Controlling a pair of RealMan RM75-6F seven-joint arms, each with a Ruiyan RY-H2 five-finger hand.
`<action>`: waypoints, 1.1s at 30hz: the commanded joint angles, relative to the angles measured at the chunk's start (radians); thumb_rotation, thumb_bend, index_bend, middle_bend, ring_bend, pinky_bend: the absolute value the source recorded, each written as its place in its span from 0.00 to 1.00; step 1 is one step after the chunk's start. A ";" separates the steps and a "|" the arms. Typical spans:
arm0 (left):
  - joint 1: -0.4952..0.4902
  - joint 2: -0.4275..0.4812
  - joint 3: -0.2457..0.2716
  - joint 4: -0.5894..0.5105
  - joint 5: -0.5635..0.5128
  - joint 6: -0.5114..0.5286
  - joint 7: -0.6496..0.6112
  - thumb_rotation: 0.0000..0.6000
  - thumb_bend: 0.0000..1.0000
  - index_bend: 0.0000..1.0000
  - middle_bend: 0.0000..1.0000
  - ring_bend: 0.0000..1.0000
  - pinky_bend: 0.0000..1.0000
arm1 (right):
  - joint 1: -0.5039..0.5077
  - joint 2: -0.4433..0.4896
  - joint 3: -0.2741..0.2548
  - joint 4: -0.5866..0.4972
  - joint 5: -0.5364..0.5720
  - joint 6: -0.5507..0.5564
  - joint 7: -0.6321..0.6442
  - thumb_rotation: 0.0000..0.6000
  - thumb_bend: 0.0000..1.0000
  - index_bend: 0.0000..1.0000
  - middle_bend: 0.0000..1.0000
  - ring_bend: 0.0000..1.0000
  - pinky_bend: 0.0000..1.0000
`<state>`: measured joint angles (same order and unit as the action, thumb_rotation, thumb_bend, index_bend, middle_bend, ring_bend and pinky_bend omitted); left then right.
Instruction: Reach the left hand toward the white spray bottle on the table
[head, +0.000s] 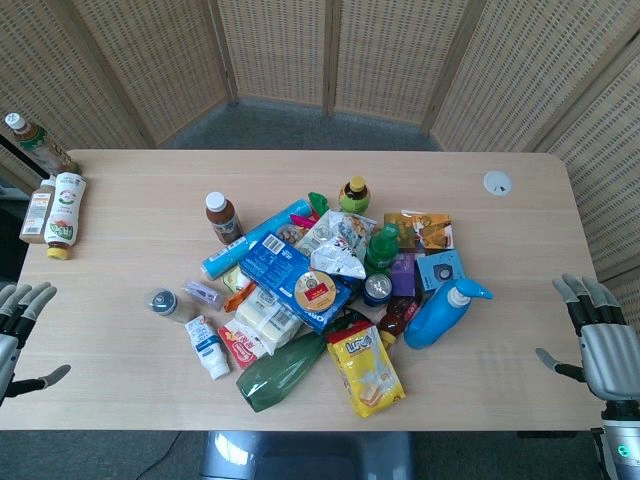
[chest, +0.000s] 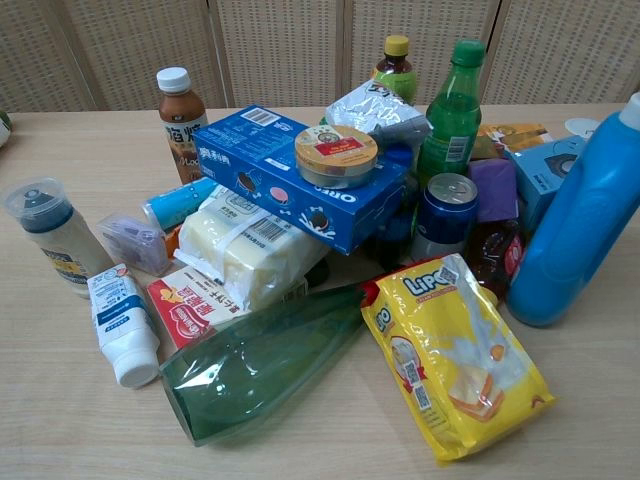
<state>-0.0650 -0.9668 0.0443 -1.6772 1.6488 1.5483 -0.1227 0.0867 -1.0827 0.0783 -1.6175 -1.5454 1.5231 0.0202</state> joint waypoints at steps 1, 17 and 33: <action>-0.001 -0.003 -0.003 0.010 -0.005 -0.003 -0.002 1.00 0.00 0.00 0.00 0.00 0.00 | 0.000 0.001 -0.001 0.000 -0.003 0.000 0.000 1.00 0.00 0.00 0.00 0.00 0.00; -0.193 -0.109 -0.052 0.210 0.130 -0.149 0.061 1.00 0.00 0.00 0.00 0.00 0.00 | -0.006 0.009 0.002 -0.012 0.012 0.003 0.002 1.00 0.00 0.00 0.00 0.00 0.00; -0.333 -0.249 -0.058 0.310 0.047 -0.378 0.179 1.00 0.00 0.00 0.00 0.00 0.00 | -0.005 0.012 0.002 -0.009 0.016 -0.005 0.021 1.00 0.00 0.00 0.00 0.00 0.00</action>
<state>-0.3880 -1.2023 -0.0187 -1.3802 1.7032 1.1836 0.0444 0.0818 -1.0709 0.0805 -1.6272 -1.5302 1.5183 0.0398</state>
